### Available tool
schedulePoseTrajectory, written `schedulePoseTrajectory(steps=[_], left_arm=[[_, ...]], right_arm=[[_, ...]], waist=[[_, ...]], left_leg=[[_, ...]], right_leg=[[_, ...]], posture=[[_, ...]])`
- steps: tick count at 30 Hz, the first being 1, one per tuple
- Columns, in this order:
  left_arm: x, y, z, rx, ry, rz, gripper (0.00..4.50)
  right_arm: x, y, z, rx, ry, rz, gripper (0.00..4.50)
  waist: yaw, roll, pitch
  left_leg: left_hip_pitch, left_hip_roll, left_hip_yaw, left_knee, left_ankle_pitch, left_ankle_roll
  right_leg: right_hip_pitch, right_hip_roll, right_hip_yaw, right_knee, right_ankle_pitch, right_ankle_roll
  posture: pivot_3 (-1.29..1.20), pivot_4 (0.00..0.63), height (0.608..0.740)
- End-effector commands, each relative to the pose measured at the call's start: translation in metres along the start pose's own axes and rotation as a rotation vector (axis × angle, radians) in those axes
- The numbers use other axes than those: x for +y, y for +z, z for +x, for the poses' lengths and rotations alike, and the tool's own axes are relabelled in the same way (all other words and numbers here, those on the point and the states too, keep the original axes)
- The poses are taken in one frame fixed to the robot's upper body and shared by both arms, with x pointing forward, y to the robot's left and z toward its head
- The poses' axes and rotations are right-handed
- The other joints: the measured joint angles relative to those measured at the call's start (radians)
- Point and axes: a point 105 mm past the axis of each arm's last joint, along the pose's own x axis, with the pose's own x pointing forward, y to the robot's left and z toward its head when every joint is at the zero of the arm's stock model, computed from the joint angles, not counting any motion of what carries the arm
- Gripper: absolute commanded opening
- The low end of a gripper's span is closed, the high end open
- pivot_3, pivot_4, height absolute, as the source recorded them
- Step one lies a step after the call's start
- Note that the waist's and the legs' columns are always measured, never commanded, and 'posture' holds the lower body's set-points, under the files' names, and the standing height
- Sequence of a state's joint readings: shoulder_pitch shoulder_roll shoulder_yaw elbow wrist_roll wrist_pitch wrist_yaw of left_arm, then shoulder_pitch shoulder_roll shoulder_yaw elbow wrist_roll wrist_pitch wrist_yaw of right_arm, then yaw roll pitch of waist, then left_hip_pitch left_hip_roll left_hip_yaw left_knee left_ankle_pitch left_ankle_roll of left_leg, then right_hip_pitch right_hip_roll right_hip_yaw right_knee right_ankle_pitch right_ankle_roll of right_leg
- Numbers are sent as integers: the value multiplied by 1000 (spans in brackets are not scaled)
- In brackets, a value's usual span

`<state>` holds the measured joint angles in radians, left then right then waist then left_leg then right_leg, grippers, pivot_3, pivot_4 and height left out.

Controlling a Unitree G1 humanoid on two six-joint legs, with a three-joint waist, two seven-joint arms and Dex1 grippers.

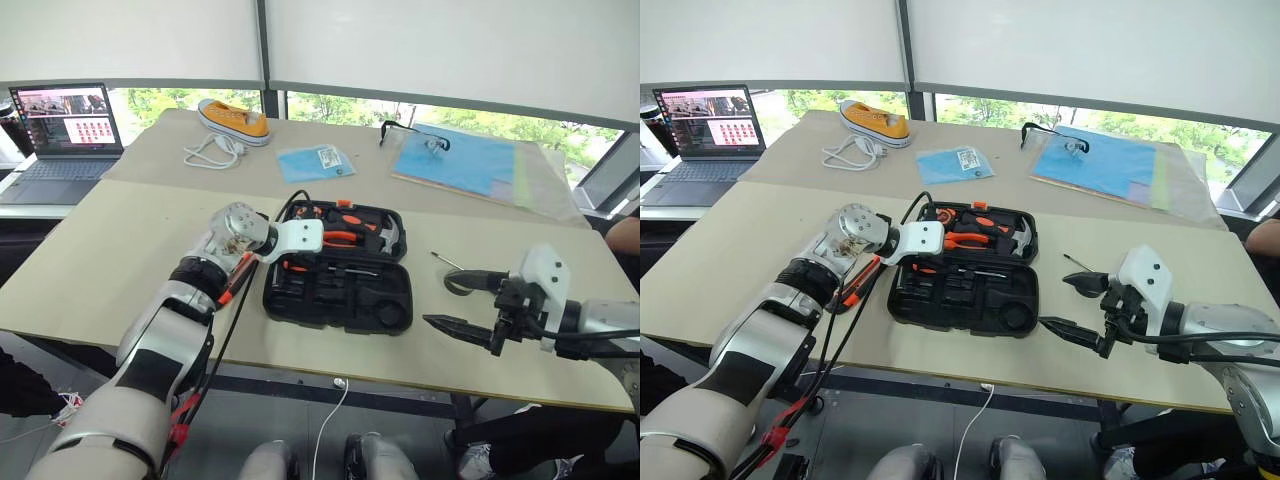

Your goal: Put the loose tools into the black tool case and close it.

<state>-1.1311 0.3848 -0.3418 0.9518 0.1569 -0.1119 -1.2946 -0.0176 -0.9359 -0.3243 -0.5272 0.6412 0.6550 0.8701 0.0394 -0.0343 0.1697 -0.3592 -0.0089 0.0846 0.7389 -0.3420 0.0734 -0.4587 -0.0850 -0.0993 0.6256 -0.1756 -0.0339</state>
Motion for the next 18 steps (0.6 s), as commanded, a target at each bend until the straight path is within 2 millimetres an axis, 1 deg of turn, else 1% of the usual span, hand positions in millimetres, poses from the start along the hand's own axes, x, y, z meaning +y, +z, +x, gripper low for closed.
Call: schedulePoseTrajectory(steps=[1,2,4,6,7,9,11,13,15,18], left_arm=[[2,32,-42,-205,-78,-99,517],[0,33,-53,-218,-98,-121,614],[-2,34,-75,-230,-109,-143,1397],[-3,36,-97,-230,-98,-166,2045],[-5,35,-109,-228,-91,-173,2255],[-10,32,-128,-206,-82,-181,3037],[-18,26,-143,-174,-79,-182,3739],[-27,21,-154,-154,-86,-194,4451],[-35,16,-161,-136,-96,-202,4451],[-42,14,-166,-139,-108,-219,4451]], right_arm=[[-18,-1,-14,27,-105,21,4500],[-20,-5,-17,43,-111,34,4500],[-22,-7,-21,54,-109,50,4500],[-26,-7,-24,51,-120,66,4500],[-30,-7,-26,48,-134,73,4500],[-35,-9,-28,49,-159,82,4500],[-38,-13,-29,59,-169,75,4500],[-39,-16,-29,69,-179,69,4500],[-43,-20,-28,78,-199,63,4500],[-50,-26,-28,90,-234,49,4500]], waist=[[-7,0,0],[-12,0,0],[-19,0,0],[-26,0,0],[-29,1,0],[-31,1,0],[-29,2,1],[-28,3,1],[-24,3,2],[-19,3,2]], left_leg=[[-2,0,0,1,0,0],[-3,1,0,1,0,0],[-4,2,0,2,0,-1],[-4,3,0,1,0,-1],[-4,4,1,1,0,-1],[-5,4,1,0,0,-1],[-4,4,1,0,0,-1],[-4,4,1,0,0,-1],[-4,4,1,0,0,-1],[-4,4,1,2,0,-1]], right_leg=[[-2,0,0,0,0,0],[-3,2,0,0,0,-1],[-3,4,0,0,4,-7],[-3,7,0,-1,4,-8],[-3,7,0,-1,4,-8],[-3,8,0,-1,4,-8],[-3,8,0,-2,4,-8],[-3,7,1,-3,4,-8],[-2,7,1,-4,2,-5],[-2,6,1,-3,0,-1]], posture=[[0,150,718],[0,150,718],[0,150,718],[0,150,718],[0,150,718],[0,150,718],[0,150,718],[0,150,718],[0,150,718],[0,150,718]])
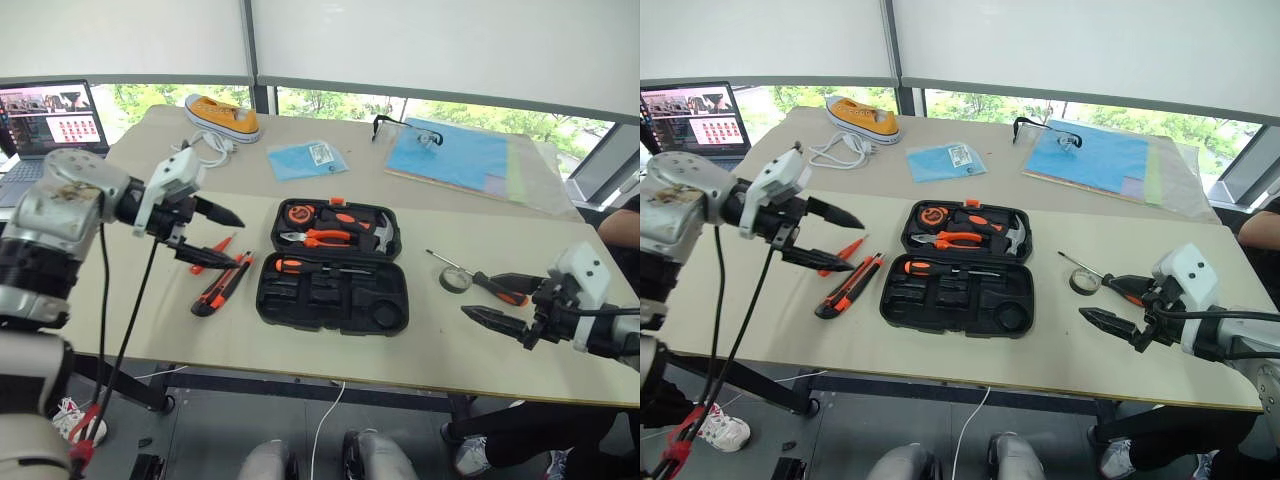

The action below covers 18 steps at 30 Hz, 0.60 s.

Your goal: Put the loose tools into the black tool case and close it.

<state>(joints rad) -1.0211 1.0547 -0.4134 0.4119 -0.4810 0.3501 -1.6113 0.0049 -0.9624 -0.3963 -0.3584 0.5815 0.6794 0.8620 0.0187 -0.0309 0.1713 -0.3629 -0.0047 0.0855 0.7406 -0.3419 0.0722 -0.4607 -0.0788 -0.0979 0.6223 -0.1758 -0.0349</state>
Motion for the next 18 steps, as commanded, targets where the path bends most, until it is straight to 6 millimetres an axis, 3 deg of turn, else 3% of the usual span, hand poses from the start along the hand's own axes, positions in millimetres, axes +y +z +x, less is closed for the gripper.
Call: schedulePoseTrajectory(steps=[1,7,18], left_arm=[[-11,9,-4,-29,-33,25,4451],[-33,-1,8,-9,-99,67,4451],[-40,-1,20,-34,-94,105,4451]], right_arm=[[-14,3,2,-7,-78,-75,4500],[-39,-16,10,86,-216,-157,4500],[-62,-34,31,191,-201,-87,4500]], waist=[[3,0,0],[-5,2,1],[-9,5,2]], left_leg=[[0,0,0,1,0,0],[0,0,2,3,0,0],[0,1,5,4,0,0]], right_leg=[[0,0,0,0,0,0],[0,1,2,2,0,0],[-1,2,3,3,-1,-1]], posture=[[0,150,718],[0,150,718],[0,150,718]])
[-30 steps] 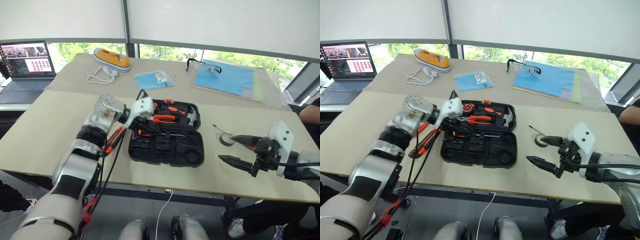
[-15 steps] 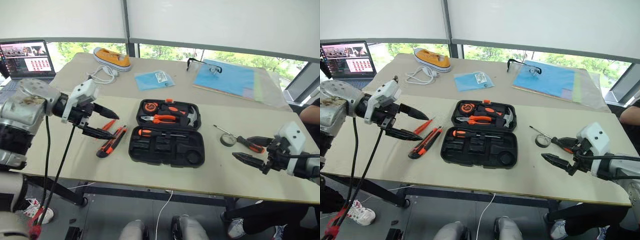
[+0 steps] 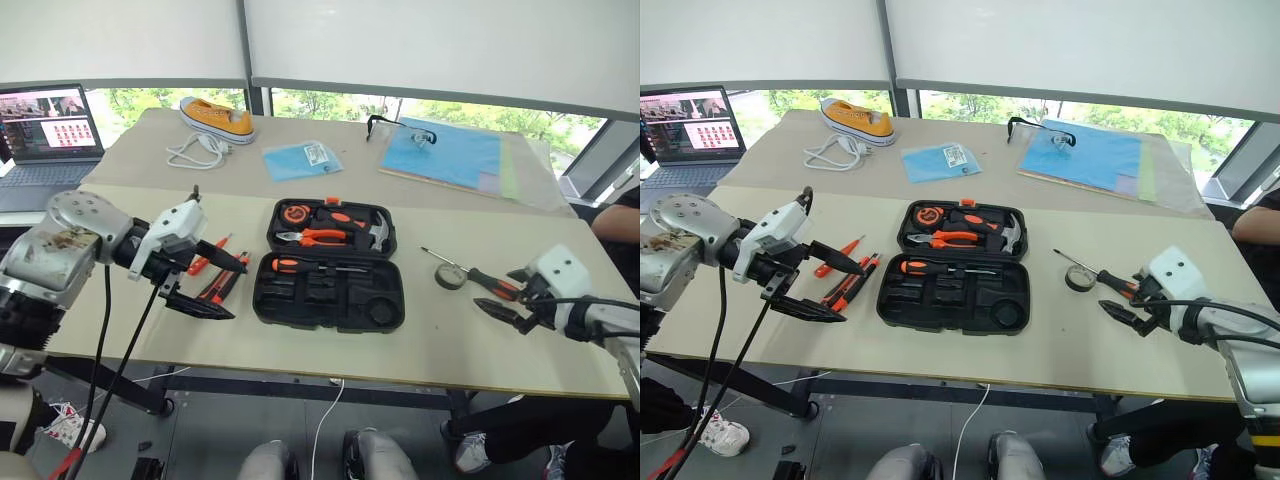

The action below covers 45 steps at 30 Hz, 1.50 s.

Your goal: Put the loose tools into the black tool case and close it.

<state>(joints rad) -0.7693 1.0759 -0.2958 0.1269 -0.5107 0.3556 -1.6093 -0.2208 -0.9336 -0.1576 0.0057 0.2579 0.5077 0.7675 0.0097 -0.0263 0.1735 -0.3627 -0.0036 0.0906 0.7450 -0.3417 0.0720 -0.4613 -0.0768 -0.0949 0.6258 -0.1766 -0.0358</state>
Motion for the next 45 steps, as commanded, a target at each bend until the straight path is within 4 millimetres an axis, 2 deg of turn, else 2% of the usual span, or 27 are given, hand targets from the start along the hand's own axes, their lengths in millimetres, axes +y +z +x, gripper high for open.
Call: schedulePoseTrajectory(steps=[1,3,9,12,16,20,25,27,29,31,32,34,36,40,41,45], left_arm=[[1,14,-2,-29,32,51,4451],[1,17,1,-44,35,56,4451],[-3,21,8,-81,65,56,4451],[-5,20,7,-84,75,53,4451],[-5,20,8,-91,90,51,4451],[-3,21,9,-102,102,50,4500],[-4,21,9,-109,100,46,4500],[-5,22,7,-121,104,46,4500],[-6,23,5,-128,111,42,4500],[-6,22,4,-129,116,38,4500],[-7,22,3,-130,120,35,4500],[-8,21,2,-134,127,30,4500],[-9,20,2,-140,135,25,4500],[-10,18,3,-152,154,19,4500],[-10,18,3,-155,159,17,4500],[-9,17,3,-162,174,10,4500]], right_arm=[[-3,1,5,39,38,1,4500],[-4,-1,10,71,59,-14,4500],[-27,4,26,127,10,-25,4500],[-33,-2,29,191,11,-35,4500],[-33,-22,32,332,75,-23,4500],[-35,-26,34,353,99,-6,3492],[-43,-21,29,321,91,25,1805],[-54,-13,21,284,50,31,1084],[-60,6,17,214,38,-14,952],[-51,34,17,110,94,-69,951],[-39,54,19,41,150,-108,951],[-11,89,22,-65,255,-162,951],[22,112,29,-129,361,-222,951],[90,135,45,-176,548,-362,951],[101,137,48,-181,575,-388,951],[120,138,62,-169,603,-493,951]], waist=[[0,0,0],[0,0,0],[-2,4,2],[-3,4,3],[-3,6,3],[0,5,3],[0,5,3],[0,6,3],[0,8,5],[-2,11,6],[-4,12,7],[-17,12,7],[-31,12,7],[-25,12,7],[-23,12,7],[-7,12,8]], left_leg=[[0,0,0,0,0,0],[0,0,0,0,0,0],[0,0,2,0,0,0],[0,1,1,-1,0,0],[0,0,2,-1,0,0],[0,0,2,0,0,0],[0,0,2,0,0,0],[0,0,2,0,0,0],[0,0,2,0,0,0],[0,0,2,0,0,0],[-1,0,3,0,0,0],[0,1,3,0,1,-1],[1,2,3,-1,2,-3],[6,2,3,-7,5,-9],[6,2,2,-8,5,-9],[5,1,2,-7,5,-9]], right_leg=[[0,0,0,0,0,0],[0,0,0,0,0,0],[0,0,1,0,0,0],[-1,0,0,0,-1,-1],[-1,-1,0,0,0,-2],[1,-1,-1,0,0,-2],[1,-2,-1,0,0,-2],[1,-2,-1,0,1,-3],[1,-3,-1,0,2,-5],[0,-3,-1,0,3,-7],[0,-2,-1,0,3,-7],[0,-2,-1,0,3,-6],[0,-1,-1,1,3,-7],[0,0,0,3,1,-6],[0,0,-1,4,1,-7],[0,-1,-1,4,1,-10]], posture=[[0,150,718],[0,150,718],[0,150,718],[0,150,718],[0,150,718],[0,150,718],[0,150,718],[0,150,718],[0,150,718],[0,150,718],[0,150,718],[0,150,718],[0,150,718],[0,150,718],[0,150,718],[0,150,718]])
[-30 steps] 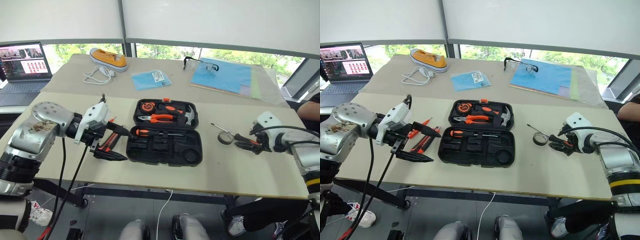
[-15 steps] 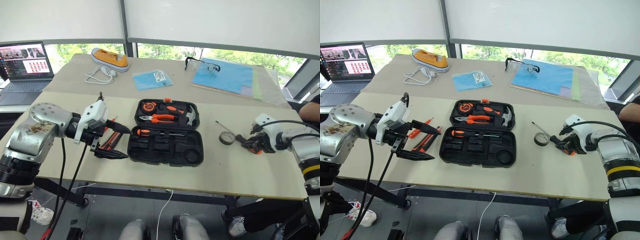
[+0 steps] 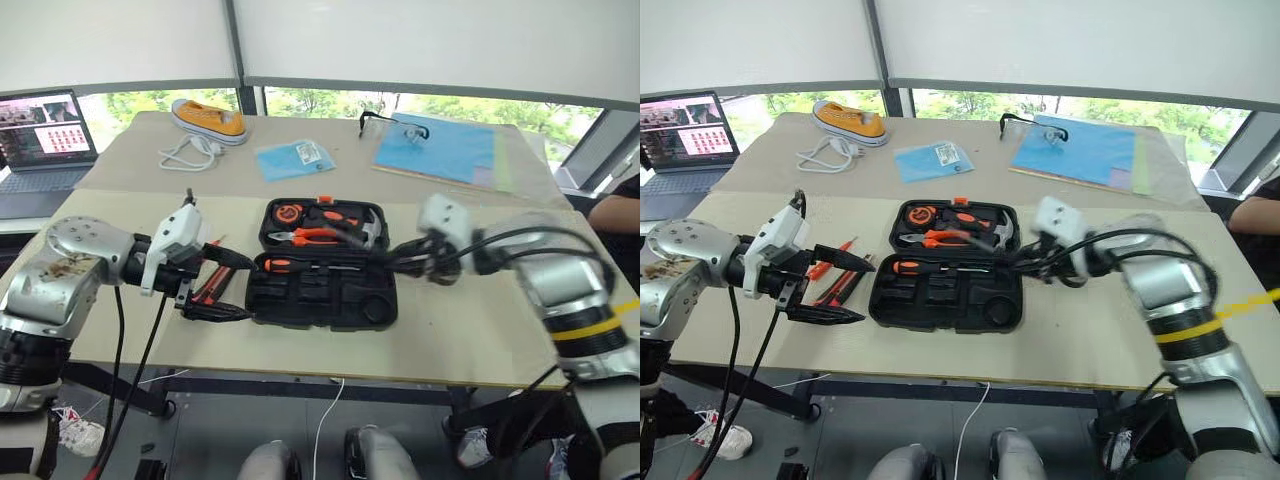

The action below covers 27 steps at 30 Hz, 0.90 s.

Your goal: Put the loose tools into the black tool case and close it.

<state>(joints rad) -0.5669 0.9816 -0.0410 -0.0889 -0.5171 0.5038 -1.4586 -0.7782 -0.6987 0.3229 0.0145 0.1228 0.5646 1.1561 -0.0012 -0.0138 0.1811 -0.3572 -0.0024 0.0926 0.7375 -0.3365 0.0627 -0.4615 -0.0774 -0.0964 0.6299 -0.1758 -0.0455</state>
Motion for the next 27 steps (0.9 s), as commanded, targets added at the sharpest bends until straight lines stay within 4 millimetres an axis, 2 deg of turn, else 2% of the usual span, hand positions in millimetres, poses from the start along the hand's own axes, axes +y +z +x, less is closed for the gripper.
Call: schedulePoseTrajectory(steps=[1,7,15,17,23,24,25,27], left_arm=[[0,9,-4,-28,26,30,4500],[2,6,-3,-34,45,27,4500],[4,6,-1,-40,49,31,4500],[4,7,-1,-39,50,32,4500],[7,8,0,-38,49,38,4500],[7,8,0,-38,49,40,4500],[8,8,0,-38,48,41,4500],[8,8,1,-39,46,44,4500]], right_arm=[[-8,9,5,37,-35,-137,951],[-12,4,24,88,-28,-194,951],[-14,-5,28,132,-20,-272,951],[-14,-5,27,130,-20,-276,1960],[-17,9,27,60,-54,-229,3855],[-17,12,27,43,-55,-212,4293],[-16,15,26,32,-52,-201,4476],[-14,17,26,21,-40,-182,4476]], waist=[[6,0,0],[5,0,0],[-5,0,0],[-8,0,0],[-11,0,0],[-12,0,0],[-12,0,0],[-12,0,0]], left_leg=[[-1,0,0,0,0,0],[-5,-1,0,0,0,1],[-5,0,0,0,0,0],[-5,0,0,0,0,0],[-5,0,0,-1,0,0],[-5,0,0,-1,0,0],[-5,0,0,-1,0,0],[-5,0,0,-1,0,0]], right_leg=[[0,0,0,0,1,-1],[-2,0,-2,-2,1,-2],[-3,0,-4,-1,1,-4],[-3,0,-4,-1,1,-4],[-3,0,-4,-1,0,-4],[-3,0,-4,-1,0,-4],[-3,0,-4,-1,0,-4],[-3,0,-4,-1,0,-4]], posture=[[0,150,718],[0,150,718],[0,150,718],[0,150,718],[0,150,718],[0,150,718],[0,150,718],[0,150,718]])
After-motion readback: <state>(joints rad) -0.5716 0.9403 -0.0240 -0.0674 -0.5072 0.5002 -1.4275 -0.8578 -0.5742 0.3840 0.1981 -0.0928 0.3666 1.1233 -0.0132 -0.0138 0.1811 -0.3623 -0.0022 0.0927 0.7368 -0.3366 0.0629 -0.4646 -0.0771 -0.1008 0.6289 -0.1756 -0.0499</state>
